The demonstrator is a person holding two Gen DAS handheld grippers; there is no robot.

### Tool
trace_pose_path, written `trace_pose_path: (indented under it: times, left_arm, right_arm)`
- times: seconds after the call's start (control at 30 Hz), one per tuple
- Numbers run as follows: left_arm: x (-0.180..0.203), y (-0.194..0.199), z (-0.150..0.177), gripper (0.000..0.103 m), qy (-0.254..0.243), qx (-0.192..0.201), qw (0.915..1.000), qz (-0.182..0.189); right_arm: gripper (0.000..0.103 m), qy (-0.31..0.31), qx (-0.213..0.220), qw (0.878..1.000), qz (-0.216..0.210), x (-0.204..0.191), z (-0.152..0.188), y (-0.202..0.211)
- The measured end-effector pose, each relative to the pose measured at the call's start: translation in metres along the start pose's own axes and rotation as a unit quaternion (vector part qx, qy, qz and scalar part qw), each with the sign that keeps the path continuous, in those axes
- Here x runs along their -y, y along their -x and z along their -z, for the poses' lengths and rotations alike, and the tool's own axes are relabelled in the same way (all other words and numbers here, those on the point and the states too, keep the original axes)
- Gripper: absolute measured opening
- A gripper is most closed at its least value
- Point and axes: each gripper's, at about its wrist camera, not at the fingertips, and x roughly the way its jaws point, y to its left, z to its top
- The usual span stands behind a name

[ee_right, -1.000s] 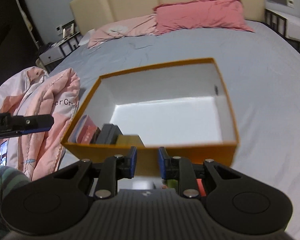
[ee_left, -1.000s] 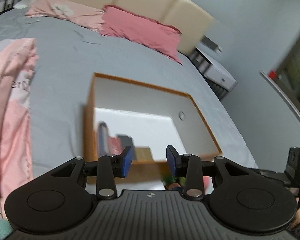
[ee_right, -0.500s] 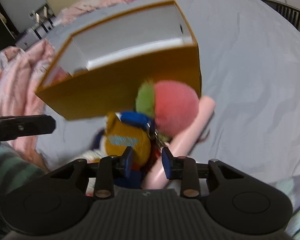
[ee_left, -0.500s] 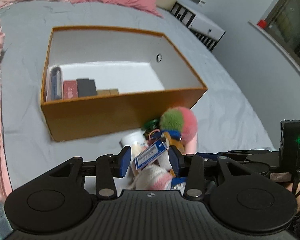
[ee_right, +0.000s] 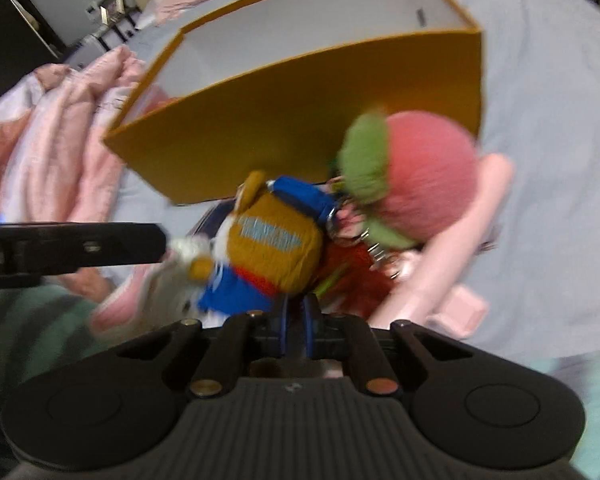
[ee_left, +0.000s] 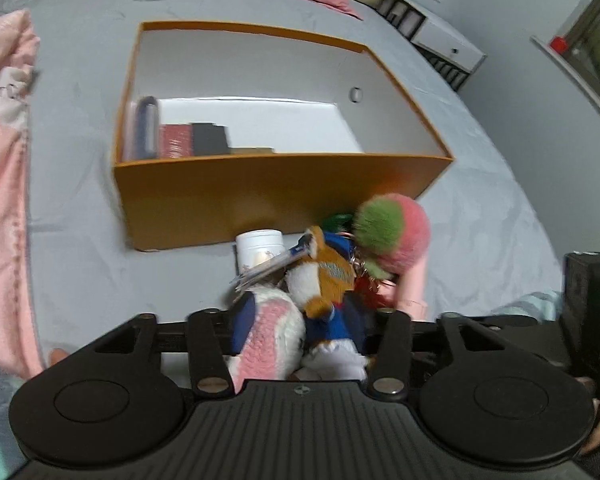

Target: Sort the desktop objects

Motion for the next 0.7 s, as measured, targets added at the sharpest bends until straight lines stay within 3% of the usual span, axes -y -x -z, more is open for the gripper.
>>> trace_pose_path:
  times: [0.23, 0.3, 0.4, 0.5, 0.6, 0.7]
  left_arm:
    - [-0.013, 0.010, -0.003, 0.058, 0.025, 0.023, 0.9989, -0.031]
    - [-0.015, 0.015, -0.005, 0.058, 0.030, 0.031, 0.9986, -0.031]
    - [-0.015, 0.015, -0.007, 0.058, 0.024, 0.030, 0.9983, -0.045]
    - [-0.016, 0.008, -0.009, 0.060, 0.020, 0.014, 0.9986, -0.047]
    - [-0.010, -0.009, -0.006, 0.067, -0.006, -0.017, 0.9986, -0.050]
    - [-0.009, -0.019, -0.005, 0.072, -0.010, -0.019, 0.9985, -0.051]
  right_arm:
    - [0.009, 0.013, 0.015, 0.999, -0.025, -0.019, -0.011, -0.009]
    - [0.010, 0.006, 0.002, 0.998, -0.059, -0.023, -0.012, -0.015]
    - [0.011, 0.024, -0.015, 0.997, -0.076, -0.039, -0.010, -0.027]
    - [0.011, 0.051, -0.008, 0.997, -0.061, -0.052, -0.007, -0.033]
    - [0.011, 0.036, -0.011, 0.997, -0.062, -0.047, -0.010, -0.035]
    - [0.011, 0.027, -0.014, 0.998, -0.059, -0.040, -0.010, -0.033]
